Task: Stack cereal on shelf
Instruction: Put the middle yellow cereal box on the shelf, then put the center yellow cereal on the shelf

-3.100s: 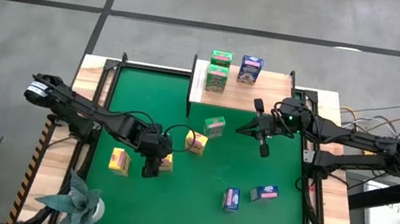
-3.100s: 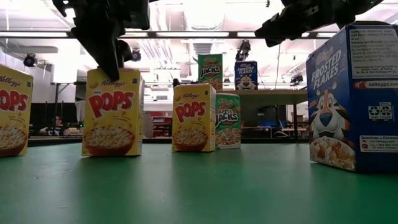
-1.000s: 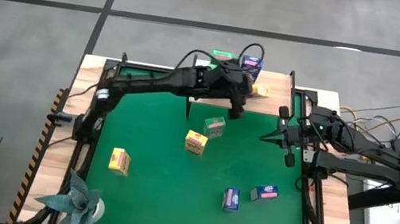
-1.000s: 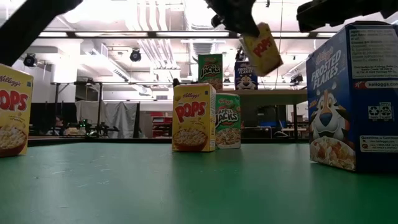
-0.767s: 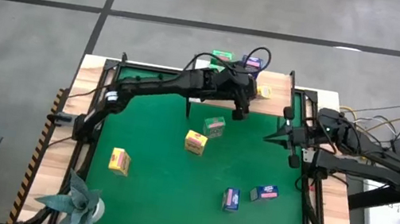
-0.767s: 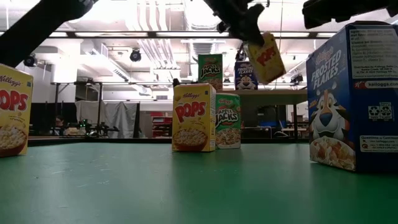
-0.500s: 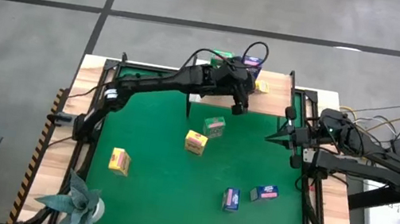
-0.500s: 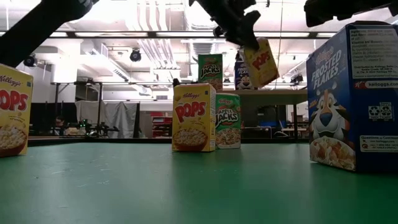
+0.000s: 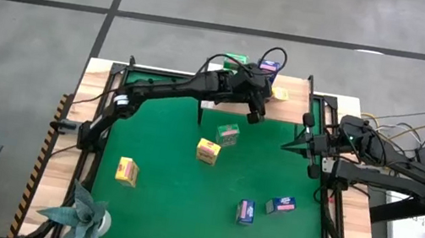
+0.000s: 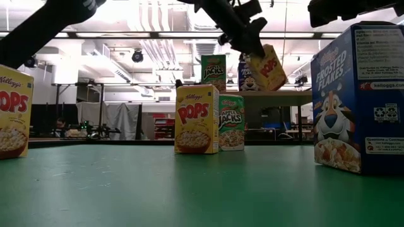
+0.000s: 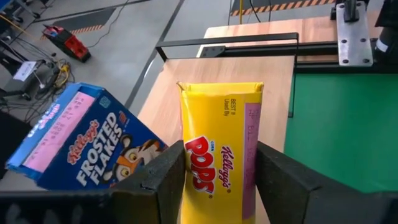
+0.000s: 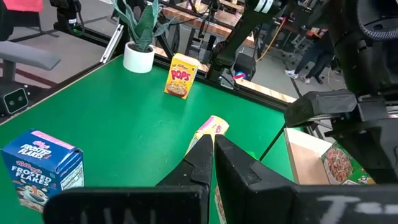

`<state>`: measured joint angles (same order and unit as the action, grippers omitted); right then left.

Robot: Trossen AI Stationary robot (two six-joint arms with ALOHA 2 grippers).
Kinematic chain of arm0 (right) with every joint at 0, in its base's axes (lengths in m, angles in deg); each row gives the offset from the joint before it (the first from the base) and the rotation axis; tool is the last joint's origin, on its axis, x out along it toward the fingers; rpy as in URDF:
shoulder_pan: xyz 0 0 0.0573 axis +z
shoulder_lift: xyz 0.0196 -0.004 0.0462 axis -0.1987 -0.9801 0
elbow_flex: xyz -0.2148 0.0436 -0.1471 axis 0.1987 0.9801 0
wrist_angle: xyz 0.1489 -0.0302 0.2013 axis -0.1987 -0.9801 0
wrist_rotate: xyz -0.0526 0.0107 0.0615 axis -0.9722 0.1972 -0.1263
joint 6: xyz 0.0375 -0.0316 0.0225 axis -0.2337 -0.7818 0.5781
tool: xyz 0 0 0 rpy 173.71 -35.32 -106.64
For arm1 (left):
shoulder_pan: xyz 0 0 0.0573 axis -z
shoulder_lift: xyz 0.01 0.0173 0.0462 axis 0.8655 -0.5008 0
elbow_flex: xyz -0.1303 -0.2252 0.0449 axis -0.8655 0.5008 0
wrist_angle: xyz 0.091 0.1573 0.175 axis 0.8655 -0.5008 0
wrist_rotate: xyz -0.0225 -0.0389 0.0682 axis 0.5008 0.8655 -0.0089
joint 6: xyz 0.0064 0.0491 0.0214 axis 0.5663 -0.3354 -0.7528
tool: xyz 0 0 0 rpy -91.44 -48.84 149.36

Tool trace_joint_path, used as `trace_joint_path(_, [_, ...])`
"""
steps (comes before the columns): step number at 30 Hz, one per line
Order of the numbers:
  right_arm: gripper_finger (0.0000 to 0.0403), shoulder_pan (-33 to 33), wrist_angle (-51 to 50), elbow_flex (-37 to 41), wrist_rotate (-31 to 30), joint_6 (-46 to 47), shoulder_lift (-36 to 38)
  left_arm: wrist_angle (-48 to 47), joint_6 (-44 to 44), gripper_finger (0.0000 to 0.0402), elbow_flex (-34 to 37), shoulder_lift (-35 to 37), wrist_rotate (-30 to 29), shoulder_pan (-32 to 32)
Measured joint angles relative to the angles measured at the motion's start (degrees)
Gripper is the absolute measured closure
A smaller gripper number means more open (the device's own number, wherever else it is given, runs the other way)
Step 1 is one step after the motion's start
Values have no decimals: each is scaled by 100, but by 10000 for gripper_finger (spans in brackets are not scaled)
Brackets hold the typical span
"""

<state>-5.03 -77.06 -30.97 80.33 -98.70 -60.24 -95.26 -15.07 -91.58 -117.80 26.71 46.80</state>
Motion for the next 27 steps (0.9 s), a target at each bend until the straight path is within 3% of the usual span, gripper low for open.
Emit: trace_joint_path(27, [394, 0, 359, 0, -2, 234, -237, 250, -12, 156, -75, -8, 9, -74])
